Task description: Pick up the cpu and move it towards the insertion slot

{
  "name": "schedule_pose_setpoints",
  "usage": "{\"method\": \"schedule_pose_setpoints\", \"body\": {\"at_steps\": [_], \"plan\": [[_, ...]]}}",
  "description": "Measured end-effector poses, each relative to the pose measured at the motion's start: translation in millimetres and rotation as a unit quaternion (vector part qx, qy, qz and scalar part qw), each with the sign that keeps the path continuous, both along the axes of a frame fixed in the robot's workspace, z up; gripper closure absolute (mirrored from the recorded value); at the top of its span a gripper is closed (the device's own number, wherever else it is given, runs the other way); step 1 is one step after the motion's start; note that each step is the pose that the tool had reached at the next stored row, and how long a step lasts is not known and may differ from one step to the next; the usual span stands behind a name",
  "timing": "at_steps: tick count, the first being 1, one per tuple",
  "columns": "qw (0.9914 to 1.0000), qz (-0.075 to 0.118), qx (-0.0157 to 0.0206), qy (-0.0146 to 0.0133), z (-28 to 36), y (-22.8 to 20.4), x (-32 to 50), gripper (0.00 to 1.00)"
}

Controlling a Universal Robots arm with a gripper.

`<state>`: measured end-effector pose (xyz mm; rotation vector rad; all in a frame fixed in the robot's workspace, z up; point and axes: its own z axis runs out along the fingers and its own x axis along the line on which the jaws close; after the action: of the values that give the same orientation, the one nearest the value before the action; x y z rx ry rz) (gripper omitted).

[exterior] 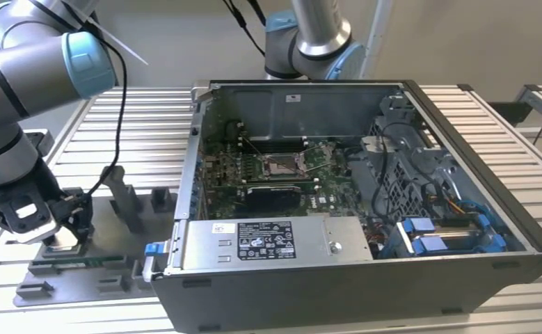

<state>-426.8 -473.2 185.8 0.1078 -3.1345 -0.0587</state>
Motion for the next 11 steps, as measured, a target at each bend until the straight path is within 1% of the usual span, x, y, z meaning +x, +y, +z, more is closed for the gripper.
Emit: {"method": "schedule_pose_setpoints", "body": {"at_steps": [2, 5, 7, 11], "plan": [[1.0, 0.0, 0.0001, -0.0001, 1.5, 0.1, 0.0, 1.0], [1.0, 0.0, 0.0, 0.0, 9.9, 0.0, 0.0, 1.0], [1.0, 0.0, 0.0, 0.0, 17.5, 0.0, 0.0, 1.0], [1.0, 0.0, 0.0, 0.0, 35.9, 0.0, 0.0, 1.0]]}}
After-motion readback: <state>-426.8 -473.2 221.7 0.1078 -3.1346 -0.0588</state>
